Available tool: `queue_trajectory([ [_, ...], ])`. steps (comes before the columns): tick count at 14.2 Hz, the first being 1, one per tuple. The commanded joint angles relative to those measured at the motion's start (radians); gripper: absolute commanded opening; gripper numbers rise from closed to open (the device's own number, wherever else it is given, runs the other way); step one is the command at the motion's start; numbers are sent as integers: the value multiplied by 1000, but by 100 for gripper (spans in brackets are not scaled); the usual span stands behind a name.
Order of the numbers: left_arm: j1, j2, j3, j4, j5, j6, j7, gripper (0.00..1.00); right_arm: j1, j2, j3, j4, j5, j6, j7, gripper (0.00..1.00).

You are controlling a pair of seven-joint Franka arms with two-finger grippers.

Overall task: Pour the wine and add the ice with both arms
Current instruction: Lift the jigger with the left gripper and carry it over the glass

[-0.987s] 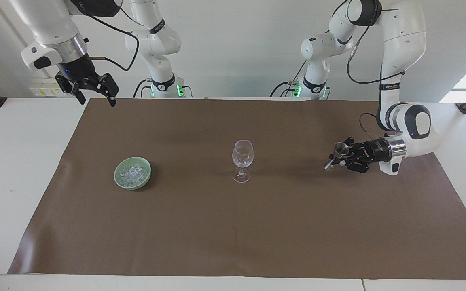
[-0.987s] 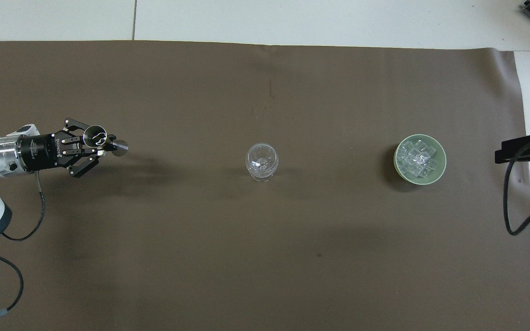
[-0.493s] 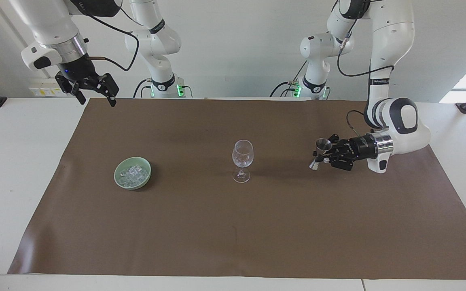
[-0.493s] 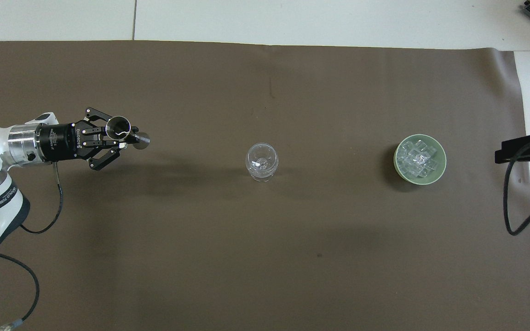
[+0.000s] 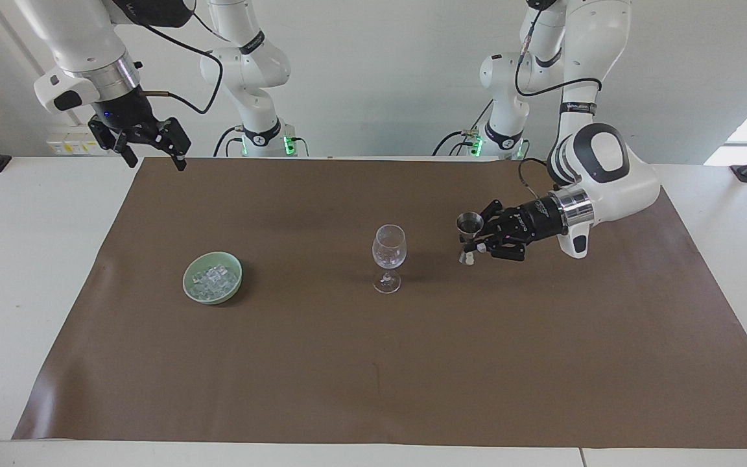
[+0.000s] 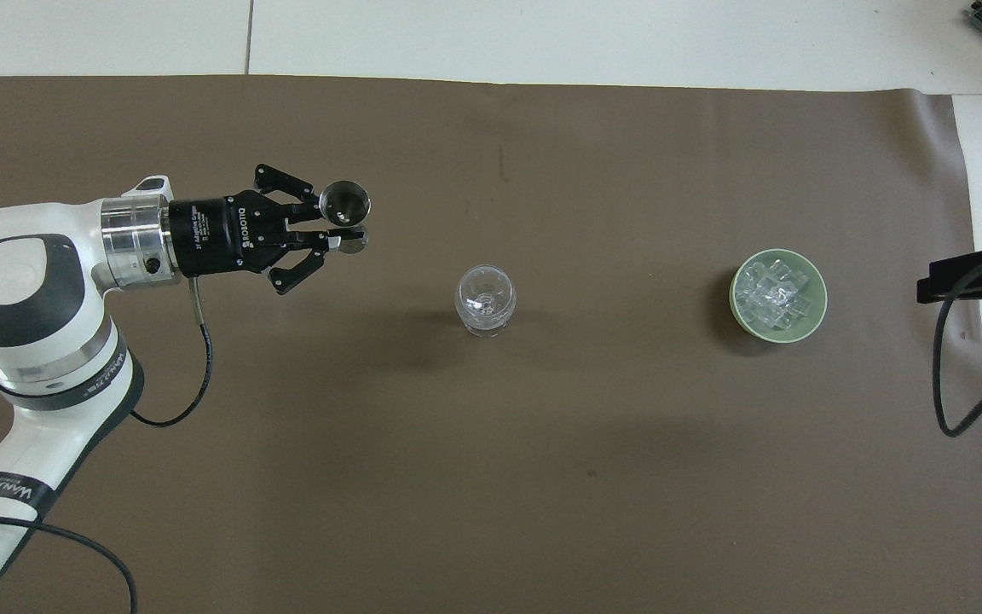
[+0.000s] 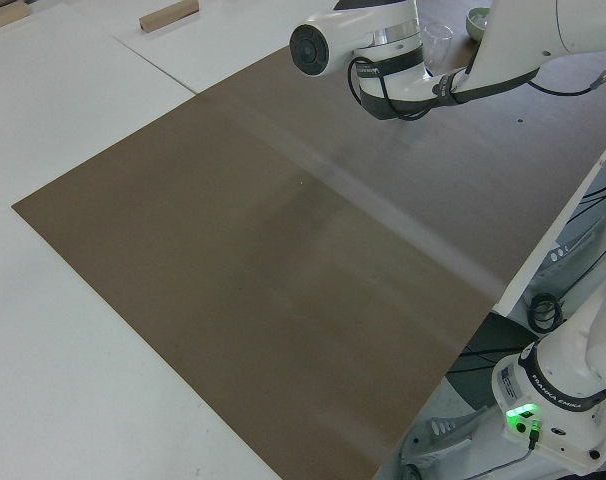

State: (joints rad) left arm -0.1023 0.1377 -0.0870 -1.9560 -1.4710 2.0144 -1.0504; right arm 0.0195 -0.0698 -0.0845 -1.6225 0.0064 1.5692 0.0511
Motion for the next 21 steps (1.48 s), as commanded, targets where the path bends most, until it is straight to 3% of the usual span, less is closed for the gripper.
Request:
queue_trajectory([
  [1, -91, -55, 16, -26, -2, 107, -45, 0, -7, -24, 6, -25, 3, 0, -17, 100],
  [7, -160, -69, 15, -35, 121, 161, -42, 0, -7, -24, 6, -25, 3, 0, -17, 100],
  [10, -218, -66, 15, -37, 176, 254, -40, 0, -7, -24, 6, -25, 3, 0, -17, 100],
  [16, -224, -61, 15, -35, 294, 288, -45, 0, -7, -24, 6, -25, 3, 0, -17, 100],
  [21, -290, -52, 15, -35, 359, 394, -51, 0, -7, -24, 6, -25, 3, 0, -17, 100],
])
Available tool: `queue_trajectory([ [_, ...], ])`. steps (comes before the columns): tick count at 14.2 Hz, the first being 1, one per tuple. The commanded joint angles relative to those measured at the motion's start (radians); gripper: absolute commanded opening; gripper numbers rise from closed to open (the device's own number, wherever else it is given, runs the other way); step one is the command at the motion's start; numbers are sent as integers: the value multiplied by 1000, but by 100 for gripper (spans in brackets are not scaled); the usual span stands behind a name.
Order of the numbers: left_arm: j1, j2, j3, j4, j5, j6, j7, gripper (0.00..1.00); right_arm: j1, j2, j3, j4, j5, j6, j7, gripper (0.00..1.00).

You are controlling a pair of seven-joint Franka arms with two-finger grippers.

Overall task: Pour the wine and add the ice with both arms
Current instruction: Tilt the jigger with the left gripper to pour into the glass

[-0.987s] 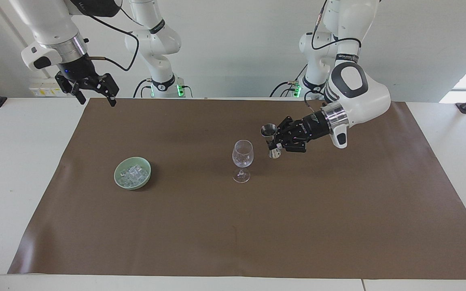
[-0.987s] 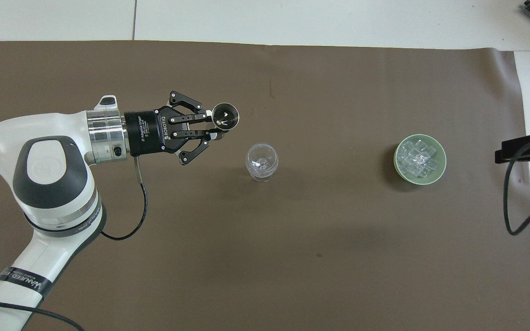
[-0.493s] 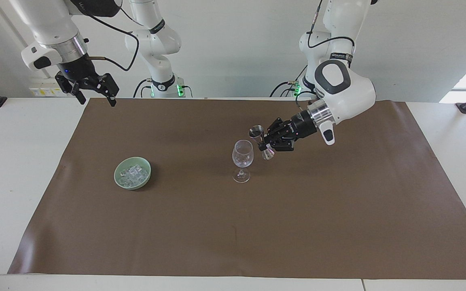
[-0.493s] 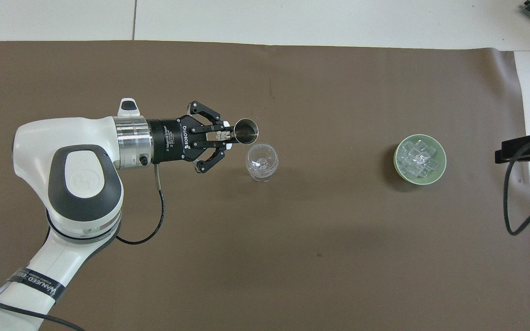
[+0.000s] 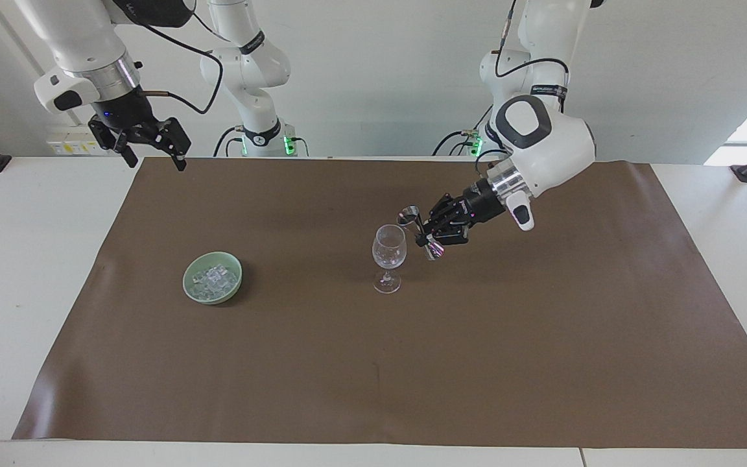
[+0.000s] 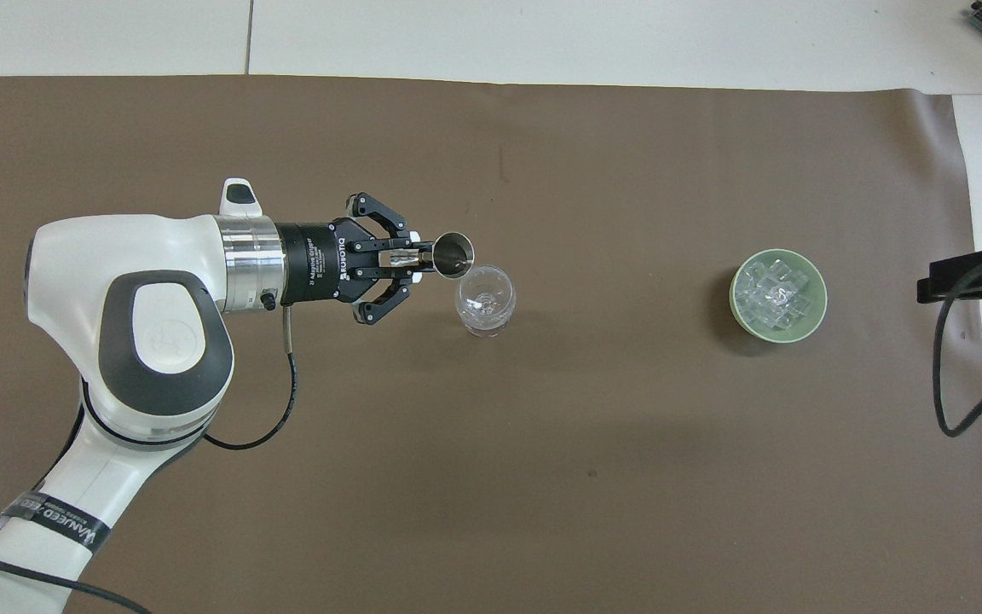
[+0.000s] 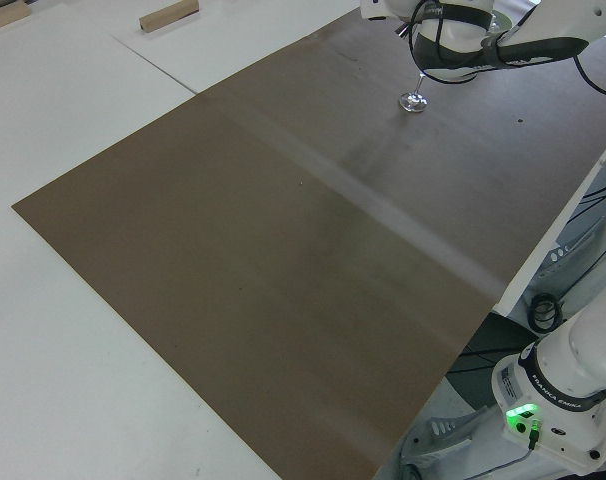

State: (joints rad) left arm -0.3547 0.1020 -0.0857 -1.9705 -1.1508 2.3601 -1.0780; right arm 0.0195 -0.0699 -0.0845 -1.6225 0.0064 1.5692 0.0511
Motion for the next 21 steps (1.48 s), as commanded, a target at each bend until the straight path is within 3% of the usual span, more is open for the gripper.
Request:
queue_trajectory([
  [1, -38, -16, 14, -21, 71, 50, -25, 0, -7, -24, 6, -25, 3, 0, -17, 100],
  [10, -46, -18, 15, -10, 287, 80, -29, 0, -7, -24, 6, -25, 3, 0, -17, 100],
  [21, -79, -27, 15, 45, 551, 97, -178, 0, -7, -24, 6, -25, 3, 0, -17, 100],
])
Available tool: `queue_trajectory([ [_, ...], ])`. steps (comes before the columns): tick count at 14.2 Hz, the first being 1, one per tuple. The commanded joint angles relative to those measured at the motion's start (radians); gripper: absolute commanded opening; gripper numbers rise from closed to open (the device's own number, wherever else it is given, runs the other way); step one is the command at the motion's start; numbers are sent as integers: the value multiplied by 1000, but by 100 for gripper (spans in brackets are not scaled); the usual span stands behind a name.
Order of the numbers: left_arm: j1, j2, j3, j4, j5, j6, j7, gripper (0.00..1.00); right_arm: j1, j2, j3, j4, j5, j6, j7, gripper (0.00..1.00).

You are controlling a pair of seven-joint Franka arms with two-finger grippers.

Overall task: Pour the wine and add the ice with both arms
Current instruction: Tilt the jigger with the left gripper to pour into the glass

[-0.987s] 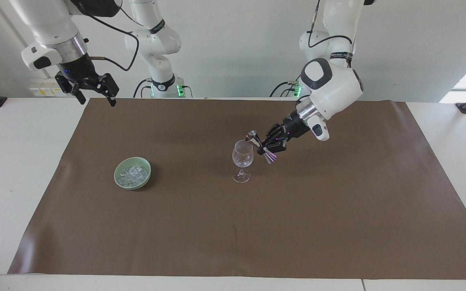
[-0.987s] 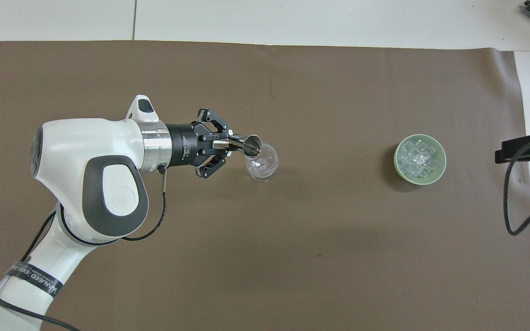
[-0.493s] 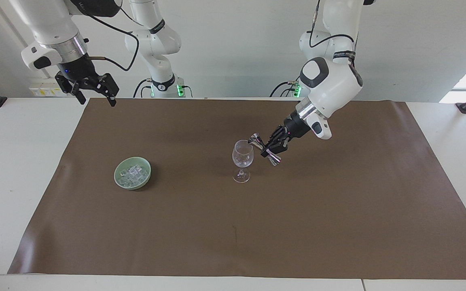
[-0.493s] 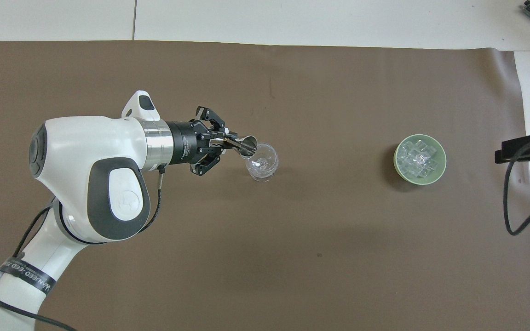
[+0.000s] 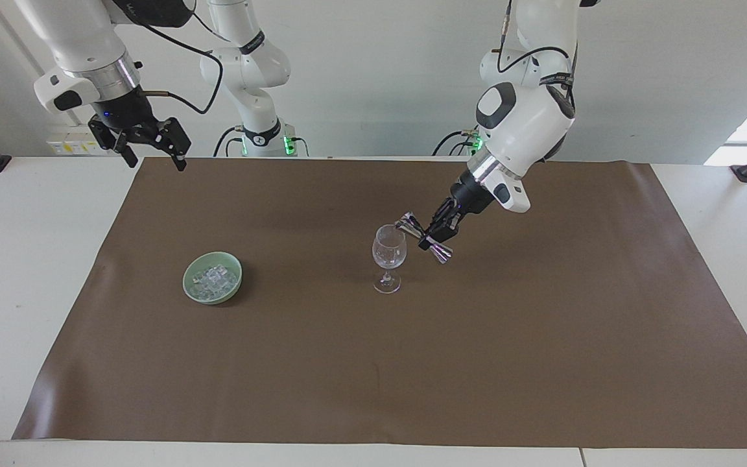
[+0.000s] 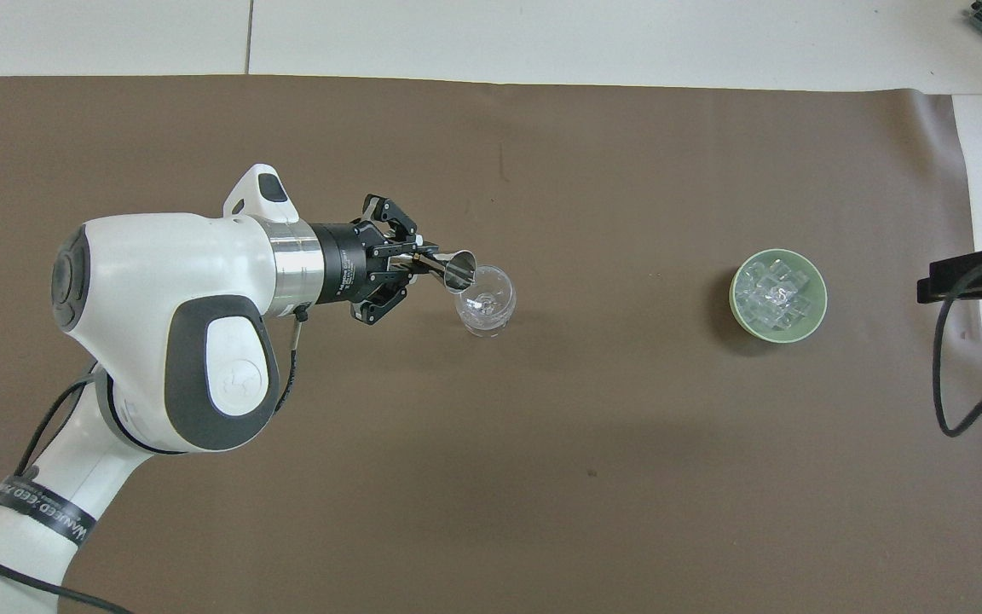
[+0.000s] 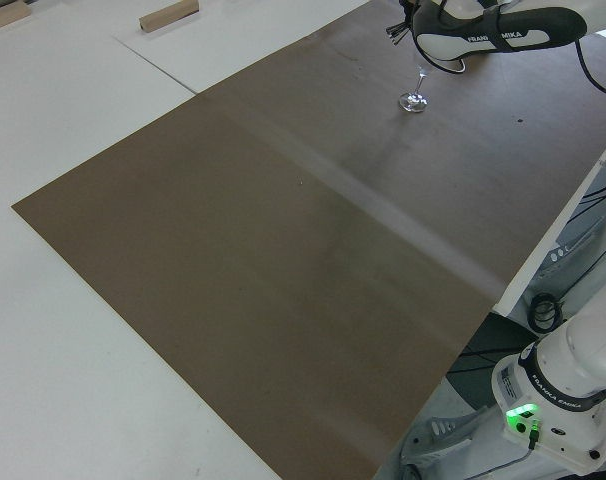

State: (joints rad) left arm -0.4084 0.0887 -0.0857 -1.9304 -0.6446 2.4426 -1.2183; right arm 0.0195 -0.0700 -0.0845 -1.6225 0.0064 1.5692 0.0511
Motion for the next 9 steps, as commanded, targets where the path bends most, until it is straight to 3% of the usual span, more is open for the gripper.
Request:
queue_trajectory([
  [1, -26, -15, 15, 8, 61, 15, -53, 0, -7, -24, 6, -25, 3, 0, -17, 100],
  [5, -38, -14, 15, 27, 164, 15, -109, 0, -7, -24, 6, -25, 3, 0, -17, 100],
  [9, -38, -15, 15, 36, 190, 7, -110, 0, -7, -24, 6, -25, 3, 0, -17, 100],
])
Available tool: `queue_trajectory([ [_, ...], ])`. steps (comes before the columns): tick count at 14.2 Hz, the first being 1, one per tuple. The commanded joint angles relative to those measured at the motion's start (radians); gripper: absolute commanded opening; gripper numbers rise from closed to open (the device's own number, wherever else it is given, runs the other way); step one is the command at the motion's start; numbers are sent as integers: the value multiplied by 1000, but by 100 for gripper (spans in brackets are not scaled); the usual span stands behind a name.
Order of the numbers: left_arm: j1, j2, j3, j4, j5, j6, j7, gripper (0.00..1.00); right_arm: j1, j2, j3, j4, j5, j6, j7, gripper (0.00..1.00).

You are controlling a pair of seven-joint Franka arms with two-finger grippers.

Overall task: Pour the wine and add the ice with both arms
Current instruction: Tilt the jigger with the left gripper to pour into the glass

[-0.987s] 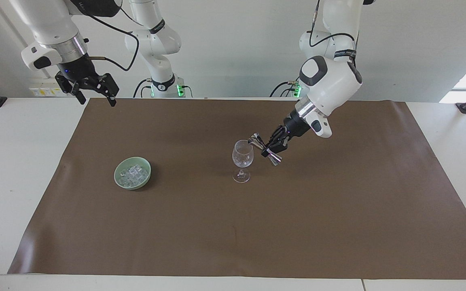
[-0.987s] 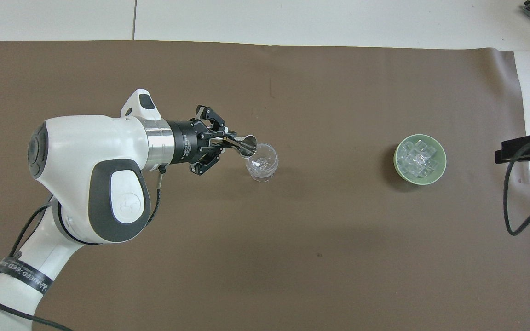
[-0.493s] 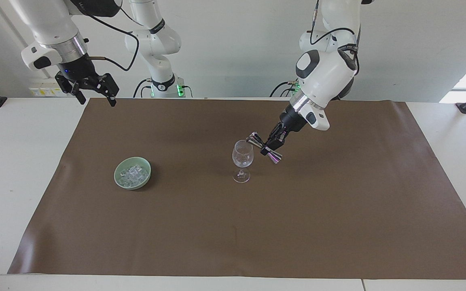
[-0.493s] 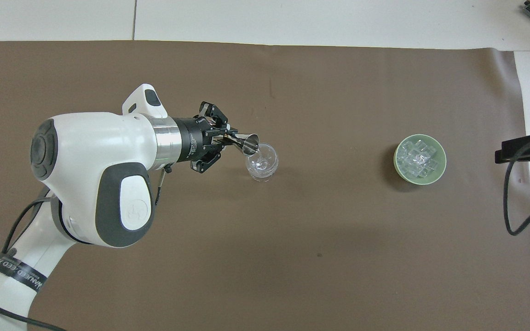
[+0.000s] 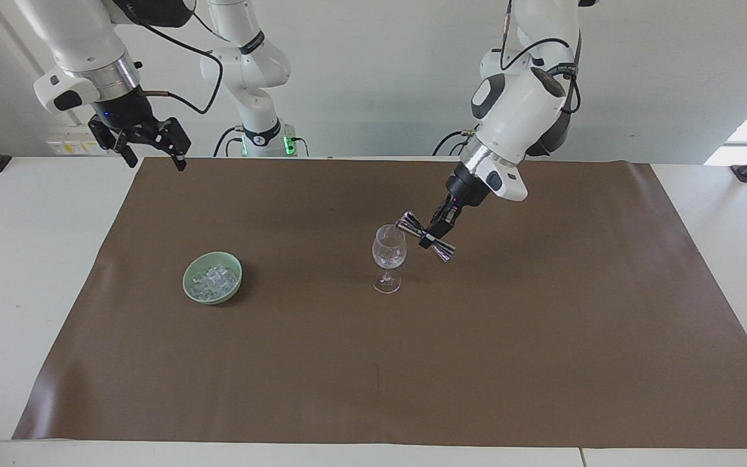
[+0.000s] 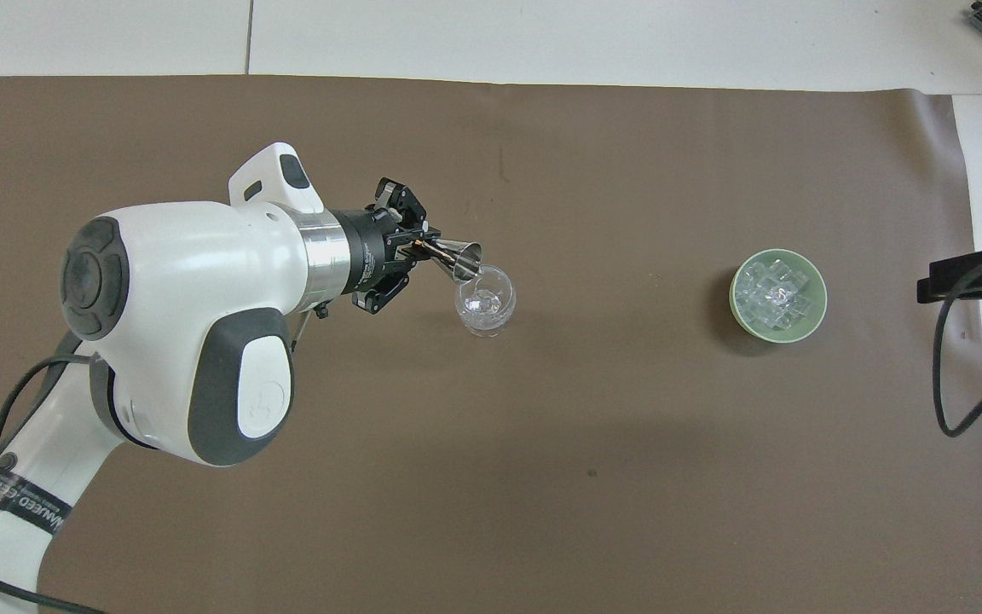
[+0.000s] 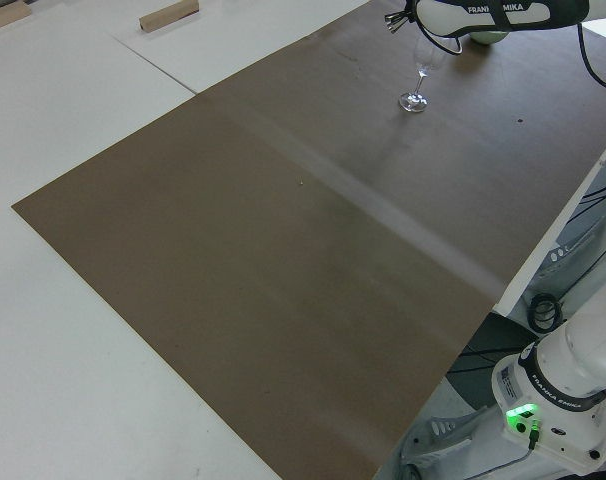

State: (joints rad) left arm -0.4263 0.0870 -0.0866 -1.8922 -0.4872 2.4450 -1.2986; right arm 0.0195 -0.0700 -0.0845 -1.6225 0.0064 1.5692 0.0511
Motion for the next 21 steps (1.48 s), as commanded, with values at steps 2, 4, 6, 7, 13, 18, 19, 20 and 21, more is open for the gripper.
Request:
queue_trajectory([
  [2, -20, -15, 15, -1, 103, 6, -30, 0, -7, -24, 6, -25, 3, 0, -17, 100],
  [4, -28, -15, 16, 1, 116, 6, -30, 0, -7, -24, 6, -25, 3, 0, -17, 100],
  [6, -28, -15, 16, 1, 159, 6, -30, 0, -7, -24, 6, -25, 3, 0, -17, 100],
  [7, -28, -15, 15, 1, 170, 6, -30, 0, -7, -24, 6, -25, 3, 0, -17, 100],
  [13, -48, -13, 16, 12, 232, 9, -59, 0, -7, -24, 6, -25, 3, 0, -17, 100],
  [18, -66, -9, 14, 27, 344, 12, -120, 0, -7, -24, 6, -25, 3, 0, -17, 100],
  [19, -66, -9, 14, 28, 361, 12, -120, 0, -7, -24, 6, -25, 3, 0, -17, 100],
  [20, -66, -6, 13, 38, 367, 12, -122, 0, -7, -24, 6, -25, 3, 0, -17, 100],
  [21, -71, -4, 14, 44, 368, 11, -122, 0, -7, -24, 6, -25, 3, 0, -17, 100],
])
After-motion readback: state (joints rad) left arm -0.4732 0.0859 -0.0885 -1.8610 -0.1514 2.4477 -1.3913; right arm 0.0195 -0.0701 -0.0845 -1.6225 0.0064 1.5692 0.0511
